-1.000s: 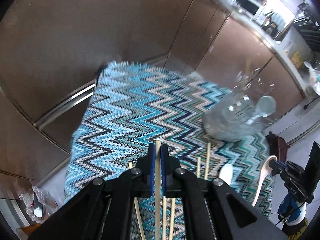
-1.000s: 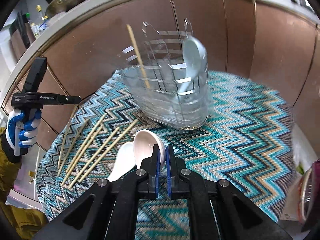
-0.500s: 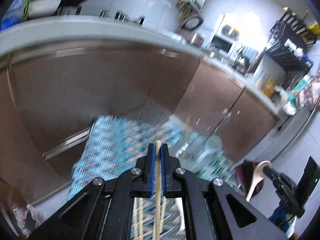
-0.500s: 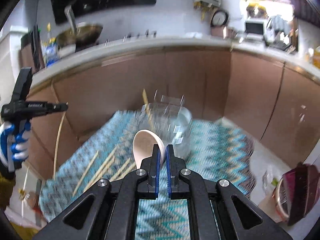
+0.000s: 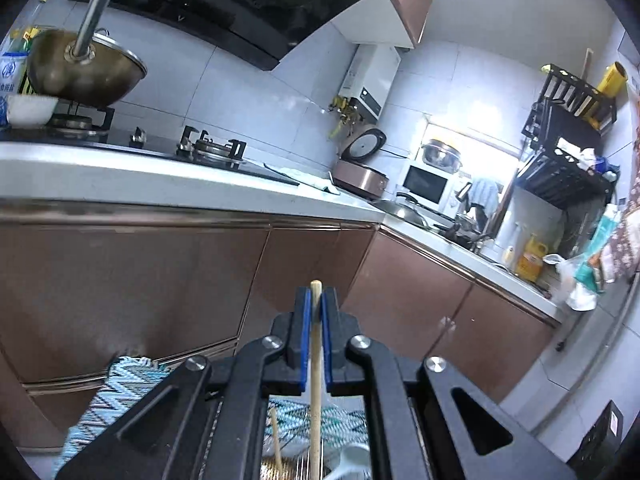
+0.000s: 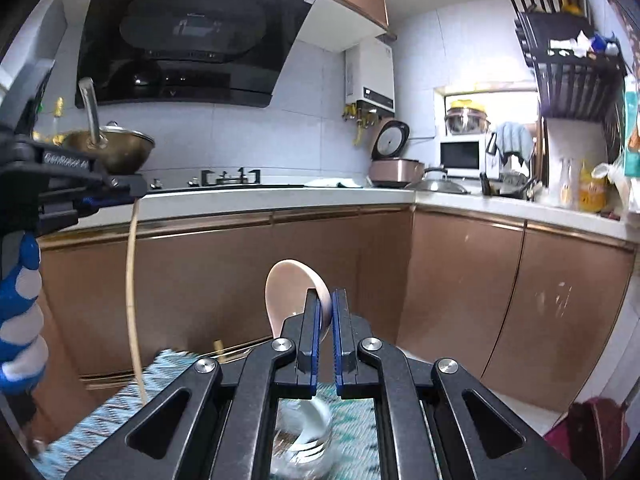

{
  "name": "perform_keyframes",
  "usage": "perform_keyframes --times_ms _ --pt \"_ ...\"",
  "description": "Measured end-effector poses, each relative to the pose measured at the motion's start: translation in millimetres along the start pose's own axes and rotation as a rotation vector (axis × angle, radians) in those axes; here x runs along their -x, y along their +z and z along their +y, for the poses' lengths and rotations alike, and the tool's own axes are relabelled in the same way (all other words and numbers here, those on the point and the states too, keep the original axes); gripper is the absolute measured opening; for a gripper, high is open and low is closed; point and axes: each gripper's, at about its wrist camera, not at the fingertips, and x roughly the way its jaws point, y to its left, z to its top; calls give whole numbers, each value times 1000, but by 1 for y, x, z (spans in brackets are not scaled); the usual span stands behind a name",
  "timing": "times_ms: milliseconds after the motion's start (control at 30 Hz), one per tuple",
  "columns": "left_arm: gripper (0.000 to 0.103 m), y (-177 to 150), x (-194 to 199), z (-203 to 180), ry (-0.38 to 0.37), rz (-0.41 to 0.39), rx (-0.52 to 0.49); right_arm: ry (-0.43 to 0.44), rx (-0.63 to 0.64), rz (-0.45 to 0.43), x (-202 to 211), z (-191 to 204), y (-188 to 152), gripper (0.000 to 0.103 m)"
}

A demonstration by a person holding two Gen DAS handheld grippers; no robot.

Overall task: Organize utensils
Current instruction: 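Carry the chopstick with the left gripper while the right carries the spoon over the holder, then open the left gripper to drop the chopstick while the right releases the spoon into the holder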

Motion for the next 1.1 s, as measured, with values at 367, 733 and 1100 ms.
perform_keyframes --times_ms 367,733,1100 --pt "5 -77 -59 10 86 12 -43 -43 -3 -15 -44 7 -54 7" --pt "31 -103 -48 24 81 18 -69 -47 -29 27 -29 13 -78 25" --pt "46 -85 37 20 48 5 -139 -88 -93 -14 53 8 -59 56"
